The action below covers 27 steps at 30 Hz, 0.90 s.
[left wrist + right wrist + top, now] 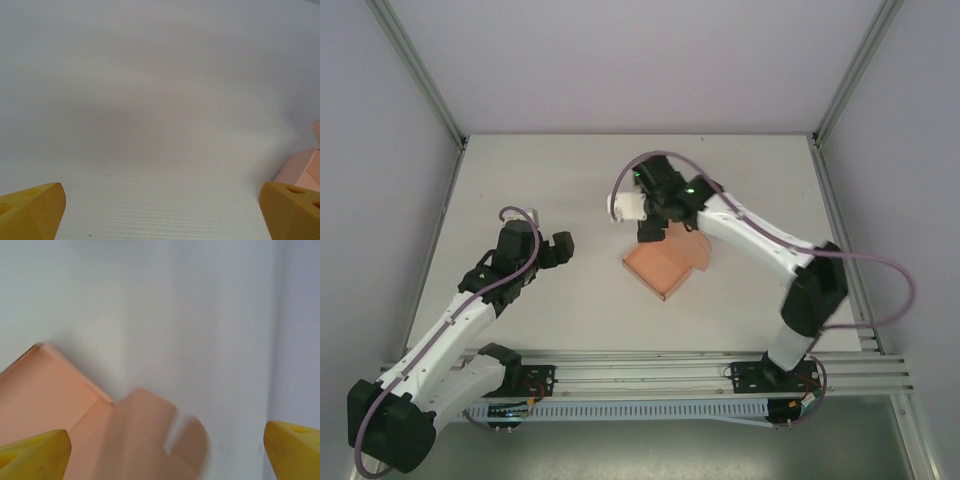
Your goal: Assemble paper box
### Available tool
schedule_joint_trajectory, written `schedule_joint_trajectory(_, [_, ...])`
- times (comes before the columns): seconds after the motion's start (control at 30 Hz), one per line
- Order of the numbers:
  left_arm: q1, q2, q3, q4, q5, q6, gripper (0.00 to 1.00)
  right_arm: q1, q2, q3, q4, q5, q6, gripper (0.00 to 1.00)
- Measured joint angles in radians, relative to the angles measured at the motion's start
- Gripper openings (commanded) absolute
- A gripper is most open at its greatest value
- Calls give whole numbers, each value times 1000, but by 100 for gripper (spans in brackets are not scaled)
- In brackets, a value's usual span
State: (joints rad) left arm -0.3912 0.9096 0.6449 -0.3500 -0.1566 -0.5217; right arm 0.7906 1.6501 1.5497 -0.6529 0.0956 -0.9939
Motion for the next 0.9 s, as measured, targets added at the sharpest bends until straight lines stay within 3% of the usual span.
schedule_joint_trajectory(0.13, [0,4,0,7,23,0,99,-76,-207,-177,107,128,509,99])
schedule_joint_trajectory(0.23, [0,25,0,10,33,5,99,-148,-358,-386,133,81,777,98])
schedule_joint_trajectory(0.33, [0,54,1,12,48,14,99,-171,-426,-507,105,25,918,91])
schedule_joint_trajectory(0.4, [0,71,2,17,58,23,99,-183,-432,-531,84,-13,965,81])
schedule_joint_trajectory(0.53, [0,94,4,34,82,37,99,-219,-425,-533,69,-109,996,20])
schedule_joint_trajectory(0.63, [0,99,11,38,101,55,99,-222,-373,-513,57,-182,954,0])
schedule_joint_trajectory(0.73, [0,99,26,40,128,76,99,-233,-308,-474,56,-267,830,0])
schedule_joint_trajectory(0.9, [0,98,44,44,205,110,99,-251,-206,-359,-27,-406,445,0])
